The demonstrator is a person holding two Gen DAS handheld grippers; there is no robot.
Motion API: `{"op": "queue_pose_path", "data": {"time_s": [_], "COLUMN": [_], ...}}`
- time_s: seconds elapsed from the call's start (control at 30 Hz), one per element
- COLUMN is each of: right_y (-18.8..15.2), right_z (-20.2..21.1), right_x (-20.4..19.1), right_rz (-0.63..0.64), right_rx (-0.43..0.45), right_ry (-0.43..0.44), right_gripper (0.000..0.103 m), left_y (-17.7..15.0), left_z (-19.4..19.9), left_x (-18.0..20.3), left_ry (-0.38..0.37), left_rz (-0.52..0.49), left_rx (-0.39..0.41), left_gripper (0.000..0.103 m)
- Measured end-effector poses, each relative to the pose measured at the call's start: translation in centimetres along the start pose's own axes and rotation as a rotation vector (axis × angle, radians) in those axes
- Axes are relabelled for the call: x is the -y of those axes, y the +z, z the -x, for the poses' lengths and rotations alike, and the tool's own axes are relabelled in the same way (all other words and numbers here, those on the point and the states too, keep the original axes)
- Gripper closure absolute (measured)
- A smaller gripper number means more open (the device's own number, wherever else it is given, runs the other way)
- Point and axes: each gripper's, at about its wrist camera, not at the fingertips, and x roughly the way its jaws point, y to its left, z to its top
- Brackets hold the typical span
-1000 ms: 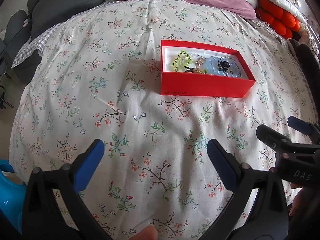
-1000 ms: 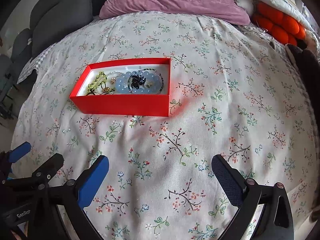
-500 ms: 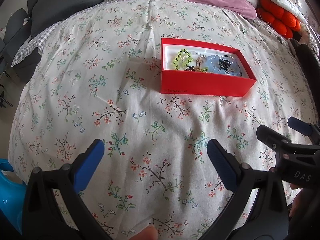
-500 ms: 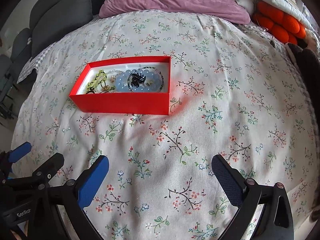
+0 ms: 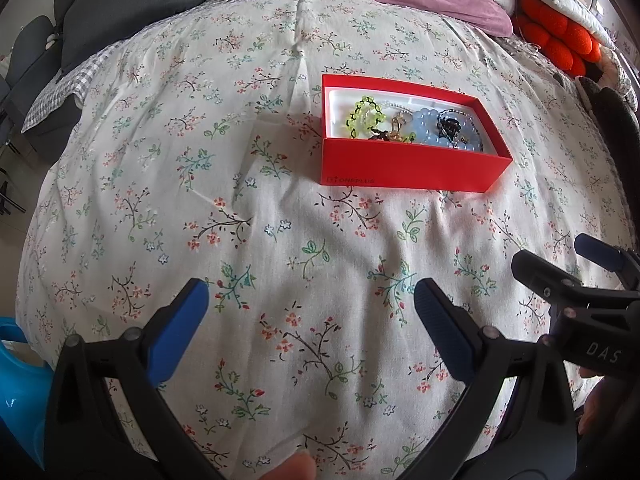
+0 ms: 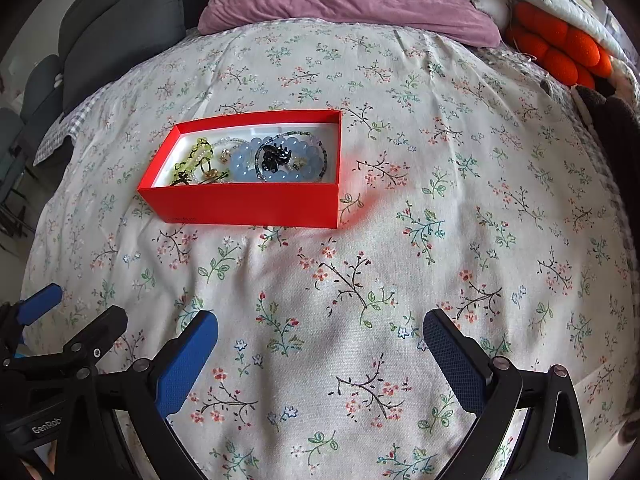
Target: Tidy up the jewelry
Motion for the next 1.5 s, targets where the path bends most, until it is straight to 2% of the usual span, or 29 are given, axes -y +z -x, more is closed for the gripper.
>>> {"op": "queue_pose_path", "data": {"time_s": [1.5], "right_y": [-0.27], "right_z": [-0.13], "right_x": [0.05], "right_rz": [0.002], "right_rx": [-0.005], "right_ry": [-0.001], "right_gripper": [0.000], "left_y": [-0.18], "left_z": [-0.14], "left_x": [-0.47], "left_ry": [0.004], "left_rz": [0.006], "left_rx": [-0.005], "left_gripper": [0.001]}}
